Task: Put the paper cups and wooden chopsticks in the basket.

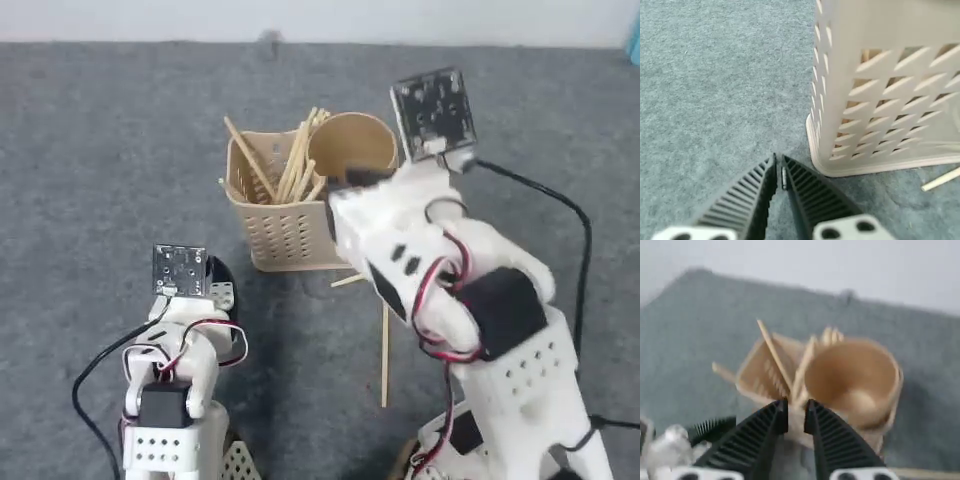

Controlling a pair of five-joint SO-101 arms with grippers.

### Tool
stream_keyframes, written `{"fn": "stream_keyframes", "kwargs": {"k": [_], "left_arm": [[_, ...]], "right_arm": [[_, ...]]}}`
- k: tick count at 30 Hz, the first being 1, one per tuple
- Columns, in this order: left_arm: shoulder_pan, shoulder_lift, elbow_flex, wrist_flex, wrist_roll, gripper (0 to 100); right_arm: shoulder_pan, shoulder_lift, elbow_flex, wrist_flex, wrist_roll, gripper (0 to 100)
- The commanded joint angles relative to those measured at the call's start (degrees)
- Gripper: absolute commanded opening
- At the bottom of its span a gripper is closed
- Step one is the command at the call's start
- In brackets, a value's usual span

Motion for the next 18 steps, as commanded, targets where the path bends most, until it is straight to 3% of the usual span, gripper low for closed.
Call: {"fn": "stream_keyframes", "kwargs": {"k": [1,8,18], "left_arm": [[-0.1,-0.9,-0.2,0.4,0.0,1],[-0.1,-0.9,-0.2,1.4,0.0,1],[-0.1,5.2,-1.4,-0.3,0.0,1]], "right_arm": [[-0.2,-2.7,-3.3,9.3,-0.6,1.7],[-0.2,-2.4,-1.4,23.4,-0.5,0.9],[-0.2,-2.6,18.8,20.5,-0.4,0.9]]}}
